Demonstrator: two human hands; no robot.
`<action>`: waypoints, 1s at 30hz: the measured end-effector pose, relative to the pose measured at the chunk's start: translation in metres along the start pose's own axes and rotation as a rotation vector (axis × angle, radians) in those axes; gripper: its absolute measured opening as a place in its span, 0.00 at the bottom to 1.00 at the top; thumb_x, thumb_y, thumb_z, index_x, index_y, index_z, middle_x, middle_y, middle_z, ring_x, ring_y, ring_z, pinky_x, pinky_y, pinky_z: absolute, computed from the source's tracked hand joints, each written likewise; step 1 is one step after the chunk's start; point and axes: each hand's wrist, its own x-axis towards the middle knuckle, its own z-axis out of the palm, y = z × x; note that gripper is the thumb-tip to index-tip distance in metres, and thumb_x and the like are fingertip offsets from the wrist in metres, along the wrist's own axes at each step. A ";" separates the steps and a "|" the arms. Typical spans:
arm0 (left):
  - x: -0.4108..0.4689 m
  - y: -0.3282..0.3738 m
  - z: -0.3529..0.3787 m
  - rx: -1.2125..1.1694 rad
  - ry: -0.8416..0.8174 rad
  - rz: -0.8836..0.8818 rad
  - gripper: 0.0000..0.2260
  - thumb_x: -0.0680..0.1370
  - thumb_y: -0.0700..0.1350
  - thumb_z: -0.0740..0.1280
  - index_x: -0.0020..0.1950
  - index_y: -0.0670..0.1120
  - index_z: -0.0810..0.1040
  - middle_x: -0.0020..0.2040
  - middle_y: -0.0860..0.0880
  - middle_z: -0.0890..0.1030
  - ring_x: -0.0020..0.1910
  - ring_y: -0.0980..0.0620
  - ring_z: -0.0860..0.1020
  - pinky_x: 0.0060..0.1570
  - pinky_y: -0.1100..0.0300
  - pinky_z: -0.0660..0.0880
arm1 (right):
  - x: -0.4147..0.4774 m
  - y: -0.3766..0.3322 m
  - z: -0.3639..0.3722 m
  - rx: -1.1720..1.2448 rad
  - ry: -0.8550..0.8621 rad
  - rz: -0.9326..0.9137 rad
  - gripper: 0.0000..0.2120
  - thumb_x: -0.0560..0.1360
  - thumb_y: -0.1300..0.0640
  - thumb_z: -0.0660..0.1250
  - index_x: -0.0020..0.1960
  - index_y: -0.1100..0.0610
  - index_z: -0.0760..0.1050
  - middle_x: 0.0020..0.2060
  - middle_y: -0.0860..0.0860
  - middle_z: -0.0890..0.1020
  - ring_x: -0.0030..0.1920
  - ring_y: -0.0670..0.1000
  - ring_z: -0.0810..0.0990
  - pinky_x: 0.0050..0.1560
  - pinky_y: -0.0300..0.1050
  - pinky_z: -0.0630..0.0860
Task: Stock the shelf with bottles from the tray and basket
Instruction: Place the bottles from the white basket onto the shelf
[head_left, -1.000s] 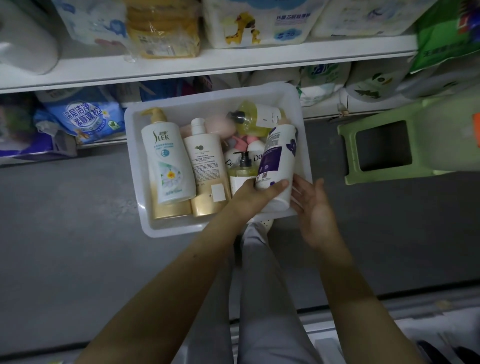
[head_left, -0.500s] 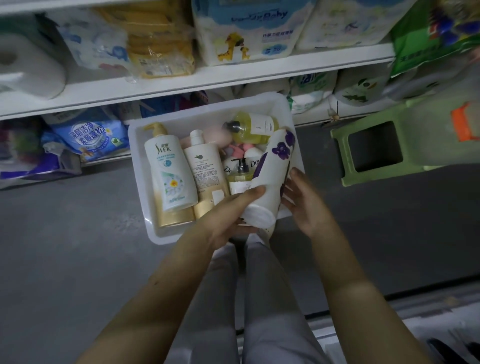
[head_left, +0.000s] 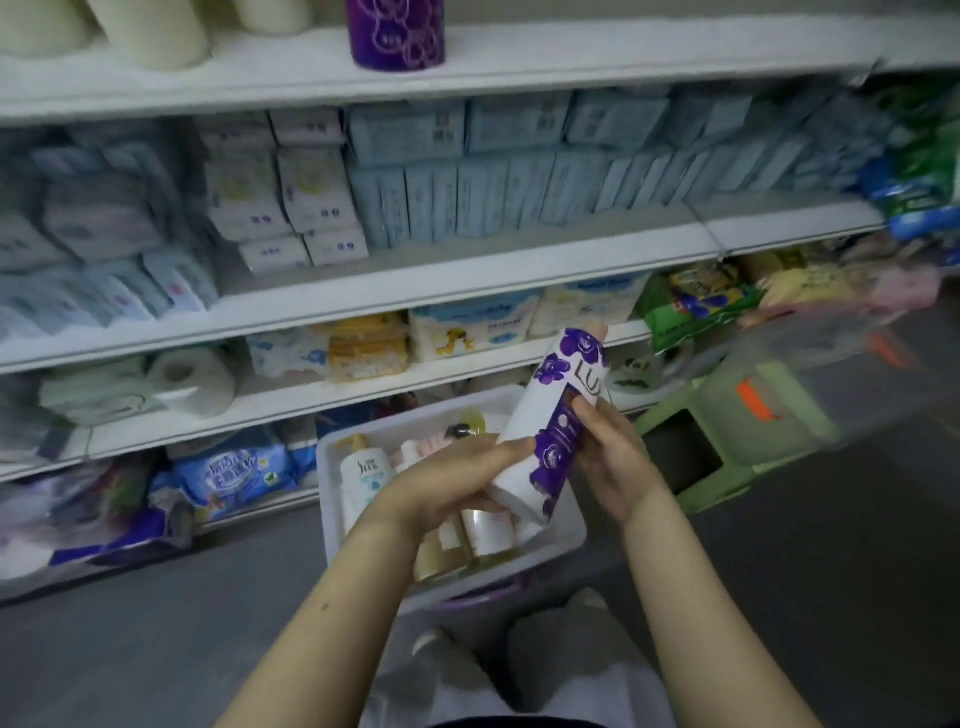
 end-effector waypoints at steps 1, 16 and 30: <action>-0.002 0.008 0.004 0.040 -0.009 0.010 0.21 0.74 0.59 0.69 0.61 0.48 0.75 0.49 0.50 0.85 0.49 0.53 0.83 0.53 0.57 0.79 | -0.003 -0.010 0.001 -0.015 0.026 -0.008 0.26 0.70 0.55 0.71 0.66 0.60 0.73 0.57 0.57 0.83 0.58 0.57 0.81 0.53 0.48 0.81; 0.058 0.128 0.142 -0.125 0.095 0.322 0.27 0.69 0.57 0.74 0.63 0.46 0.74 0.51 0.46 0.85 0.49 0.50 0.84 0.48 0.57 0.80 | 0.003 -0.224 -0.072 -0.102 -0.210 -0.154 0.16 0.69 0.58 0.69 0.56 0.58 0.78 0.46 0.52 0.86 0.47 0.50 0.83 0.49 0.46 0.80; 0.039 0.203 0.147 -0.027 0.452 0.476 0.18 0.74 0.56 0.69 0.59 0.48 0.76 0.49 0.47 0.86 0.50 0.48 0.84 0.56 0.52 0.78 | 0.040 -0.298 -0.023 -0.214 -0.476 -0.264 0.32 0.64 0.58 0.74 0.67 0.56 0.72 0.54 0.53 0.84 0.52 0.53 0.84 0.45 0.44 0.81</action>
